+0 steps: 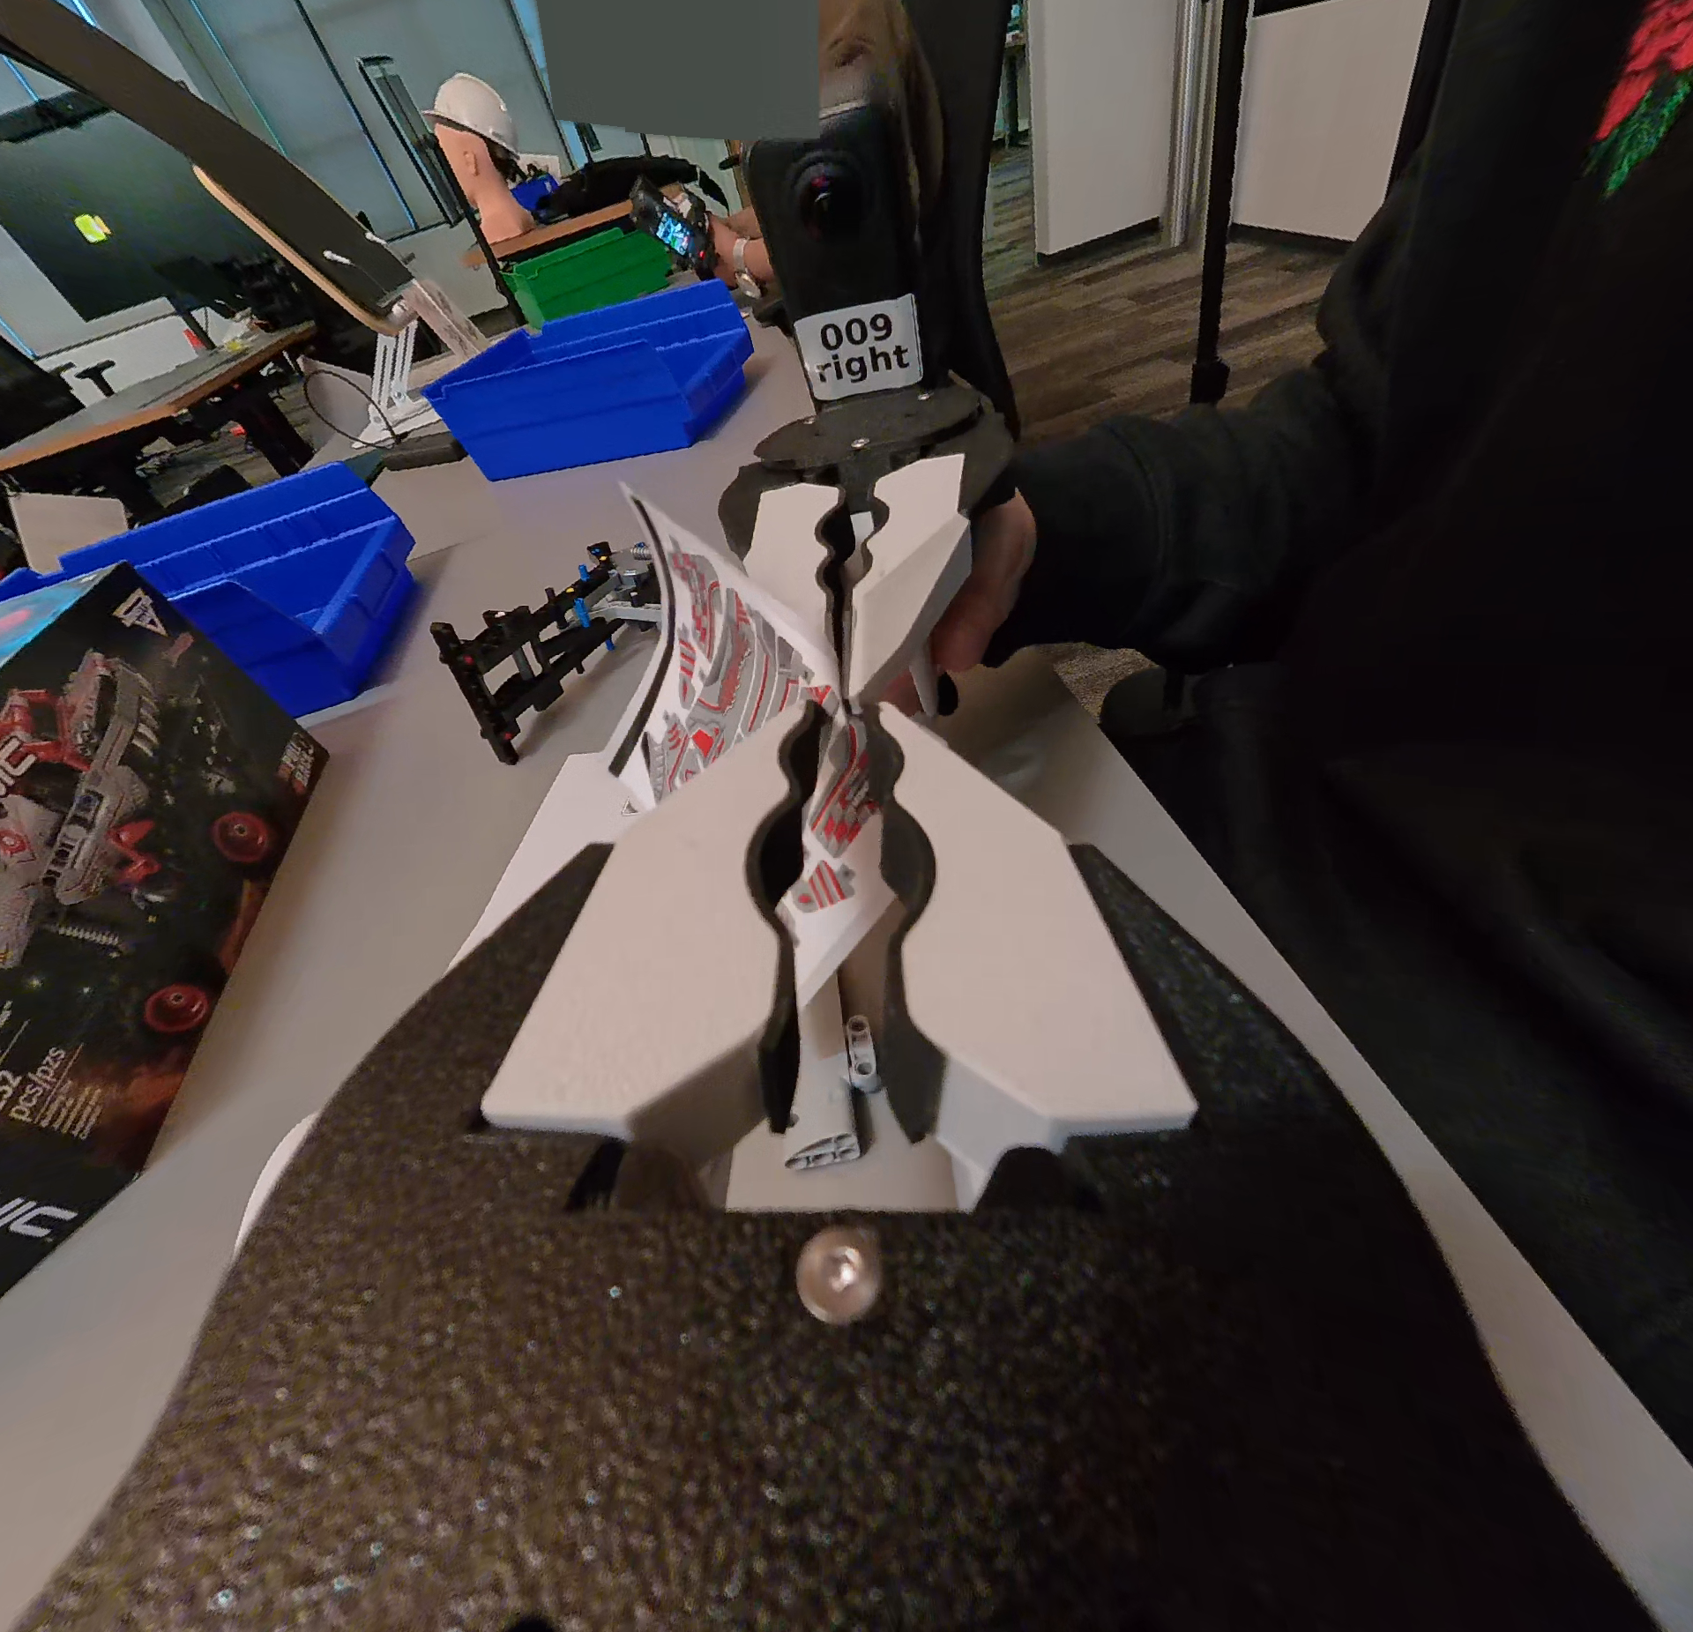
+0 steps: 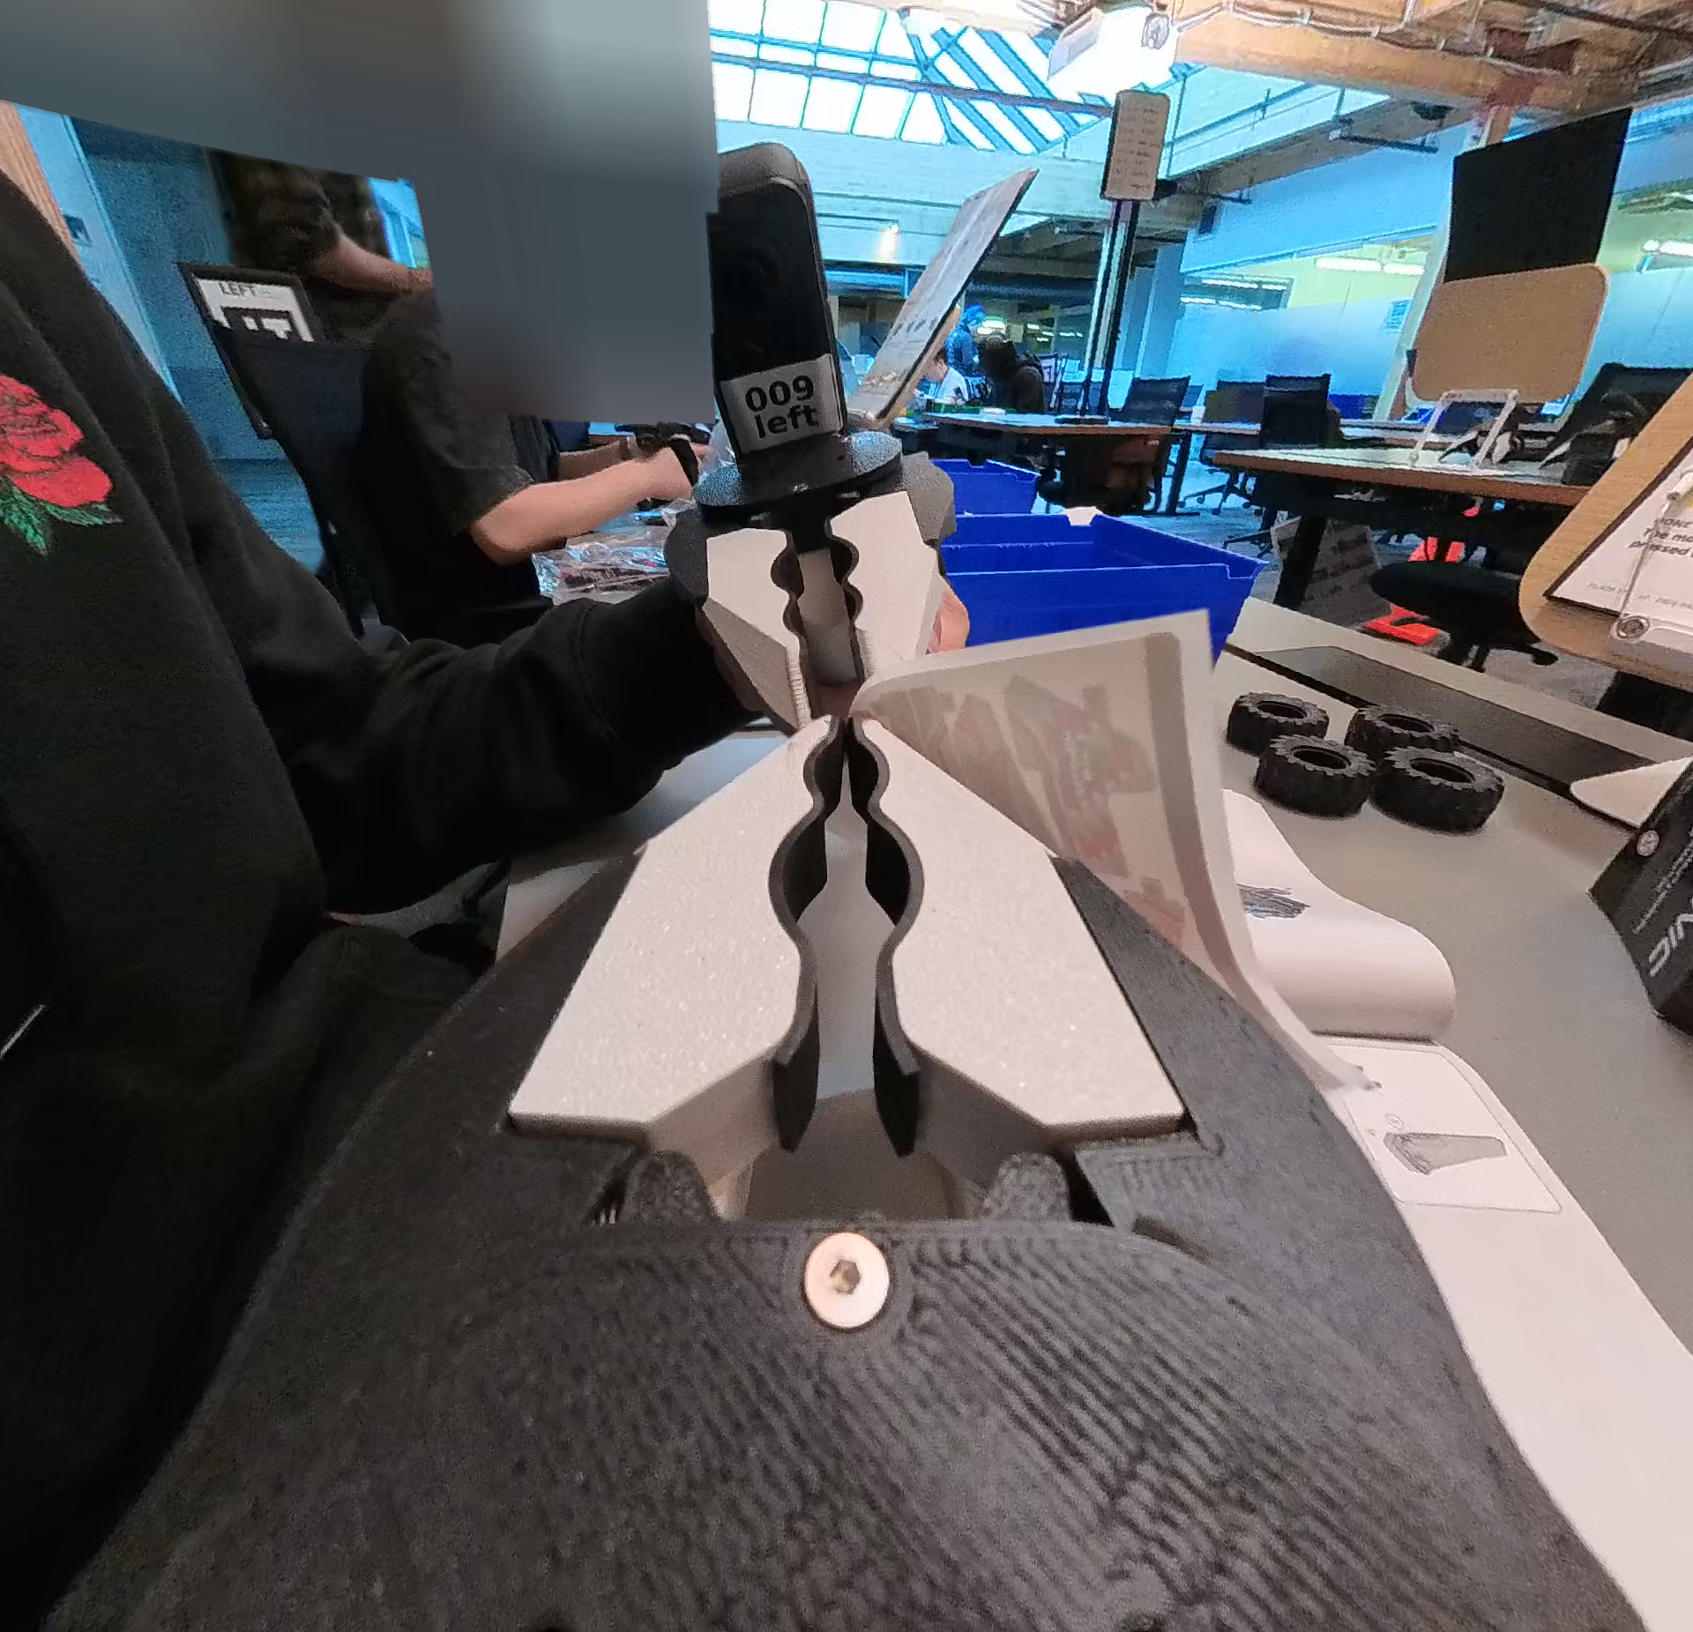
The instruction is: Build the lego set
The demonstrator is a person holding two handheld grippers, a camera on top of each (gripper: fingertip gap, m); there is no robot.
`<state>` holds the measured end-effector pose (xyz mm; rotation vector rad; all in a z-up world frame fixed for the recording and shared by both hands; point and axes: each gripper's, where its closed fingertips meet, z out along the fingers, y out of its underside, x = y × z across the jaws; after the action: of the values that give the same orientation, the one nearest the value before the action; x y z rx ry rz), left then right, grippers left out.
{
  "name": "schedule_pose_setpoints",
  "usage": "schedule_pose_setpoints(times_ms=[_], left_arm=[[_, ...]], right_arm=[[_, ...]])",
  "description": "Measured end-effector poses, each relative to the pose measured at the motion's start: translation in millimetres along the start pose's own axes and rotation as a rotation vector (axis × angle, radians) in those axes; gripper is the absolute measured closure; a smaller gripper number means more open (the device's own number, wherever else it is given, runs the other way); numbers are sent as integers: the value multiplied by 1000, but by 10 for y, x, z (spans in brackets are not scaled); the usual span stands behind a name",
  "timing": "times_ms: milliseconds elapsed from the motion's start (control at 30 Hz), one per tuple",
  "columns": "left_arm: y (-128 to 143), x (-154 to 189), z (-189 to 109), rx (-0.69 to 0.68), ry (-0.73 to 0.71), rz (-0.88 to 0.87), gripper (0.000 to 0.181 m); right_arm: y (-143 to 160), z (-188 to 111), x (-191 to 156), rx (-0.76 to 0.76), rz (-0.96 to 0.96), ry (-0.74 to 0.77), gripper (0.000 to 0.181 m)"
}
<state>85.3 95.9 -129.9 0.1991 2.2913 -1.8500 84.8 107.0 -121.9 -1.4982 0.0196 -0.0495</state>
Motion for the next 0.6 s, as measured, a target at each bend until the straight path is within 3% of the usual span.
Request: schedule_pose_setpoints(times_ms=[200,600], left_arm=[[-25,16,-2,16,19,-31,175],[-11,137,13,18,101,-66,177]], right_arm=[[-16,-5,-21,3,-31,-3,181],[42,-36,-140,-72,-269,-33,181]])
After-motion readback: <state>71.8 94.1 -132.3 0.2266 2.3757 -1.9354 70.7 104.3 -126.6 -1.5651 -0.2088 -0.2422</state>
